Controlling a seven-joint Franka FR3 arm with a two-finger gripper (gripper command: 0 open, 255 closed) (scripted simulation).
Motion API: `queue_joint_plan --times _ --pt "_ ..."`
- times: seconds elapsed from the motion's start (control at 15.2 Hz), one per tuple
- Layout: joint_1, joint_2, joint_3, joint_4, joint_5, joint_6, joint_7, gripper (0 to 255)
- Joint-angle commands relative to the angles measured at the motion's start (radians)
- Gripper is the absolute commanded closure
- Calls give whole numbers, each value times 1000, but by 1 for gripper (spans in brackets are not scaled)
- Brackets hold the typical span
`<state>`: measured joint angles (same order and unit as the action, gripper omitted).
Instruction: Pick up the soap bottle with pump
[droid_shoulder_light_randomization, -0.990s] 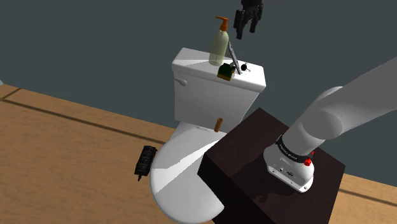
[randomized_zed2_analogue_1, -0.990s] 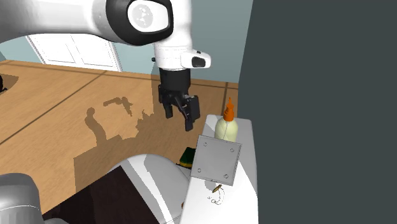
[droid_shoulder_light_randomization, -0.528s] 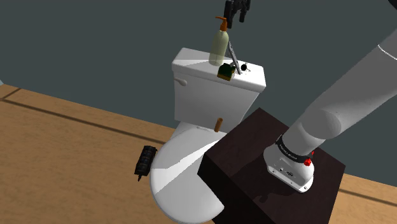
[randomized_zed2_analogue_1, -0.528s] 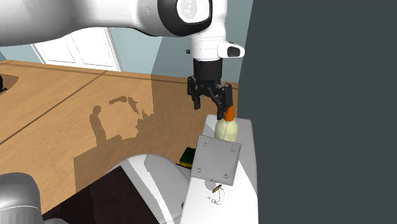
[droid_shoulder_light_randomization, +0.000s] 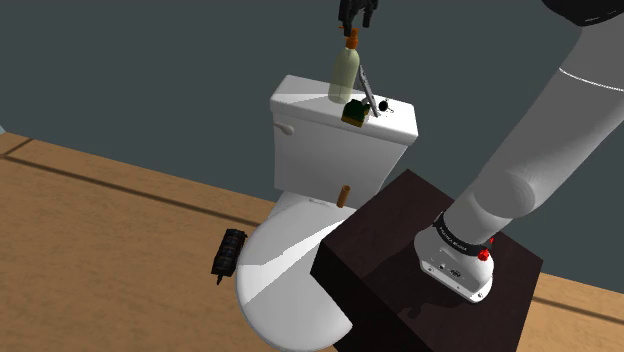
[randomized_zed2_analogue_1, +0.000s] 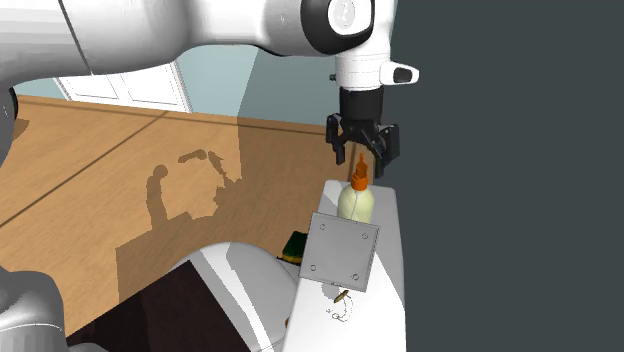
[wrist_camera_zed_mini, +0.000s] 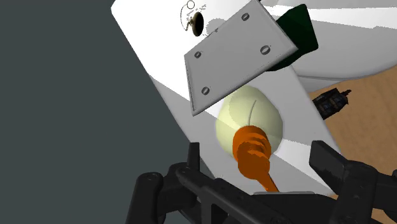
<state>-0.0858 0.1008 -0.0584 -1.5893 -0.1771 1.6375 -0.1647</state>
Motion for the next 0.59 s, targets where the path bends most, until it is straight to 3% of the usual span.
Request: queue_joint_plan --times 0.0,0.33,0.4,0.53 --pt "0 0 0 -28 -1 29 5 0" --pt "-1 -3 0 -79 -2 77 12 0" --pt "-1 -4 -1 -81 -2 77 12 255" --pt "-1 -4 0 -81 -2 77 12 255"
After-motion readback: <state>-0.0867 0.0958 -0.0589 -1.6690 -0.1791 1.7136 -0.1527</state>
